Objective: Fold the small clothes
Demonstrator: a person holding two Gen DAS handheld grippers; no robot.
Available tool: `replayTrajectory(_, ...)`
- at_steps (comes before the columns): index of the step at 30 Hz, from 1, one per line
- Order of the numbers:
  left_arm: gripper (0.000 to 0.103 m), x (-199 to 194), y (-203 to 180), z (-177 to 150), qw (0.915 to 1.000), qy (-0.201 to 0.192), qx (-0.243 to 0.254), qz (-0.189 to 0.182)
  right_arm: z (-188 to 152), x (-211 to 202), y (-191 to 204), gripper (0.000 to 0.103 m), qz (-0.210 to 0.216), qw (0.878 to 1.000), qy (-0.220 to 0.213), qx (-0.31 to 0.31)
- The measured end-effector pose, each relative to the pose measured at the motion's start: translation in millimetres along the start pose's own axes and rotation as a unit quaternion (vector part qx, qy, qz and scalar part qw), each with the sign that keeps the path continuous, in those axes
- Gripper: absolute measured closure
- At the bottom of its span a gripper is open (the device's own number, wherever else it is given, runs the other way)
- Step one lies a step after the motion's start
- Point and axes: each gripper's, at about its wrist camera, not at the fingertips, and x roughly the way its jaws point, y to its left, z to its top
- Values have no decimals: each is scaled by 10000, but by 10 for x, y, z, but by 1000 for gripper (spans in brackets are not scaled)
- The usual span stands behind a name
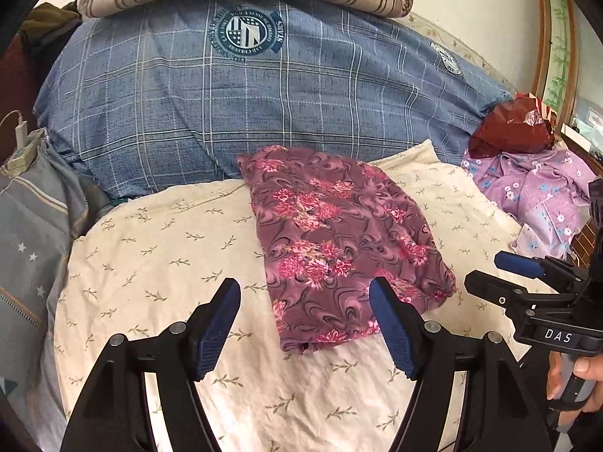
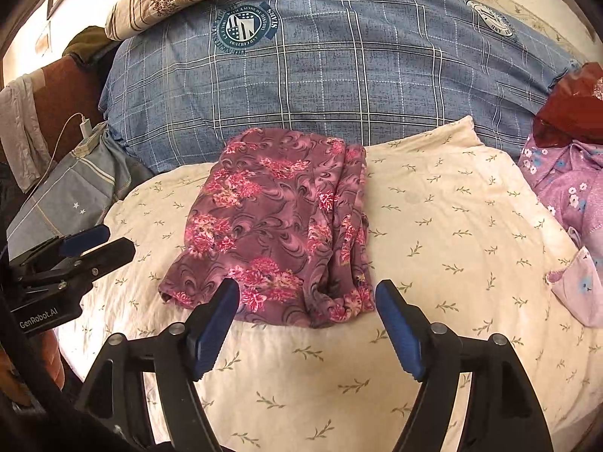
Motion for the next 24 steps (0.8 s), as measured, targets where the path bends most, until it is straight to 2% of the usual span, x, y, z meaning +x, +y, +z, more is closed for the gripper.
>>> replayTrajectory(3,32,-68,5,-21,9999,7,23,119,-19,-46,31,24,-74,10000,9,12)
replayTrajectory(6,25,-146,-23,-50,9988,-95,122,461,-49,-104,53,21,-42,10000,-14,51)
replayTrajectory(10,22,-222,-109,-100,9965,-211,295,757,-81,-180,95,21,-126,9999,-100,-6)
replayTrajectory(24,19,-231,-195,-161,9958,-141,381,825,-91,-225,126,21,-106,9999,-92,-48)
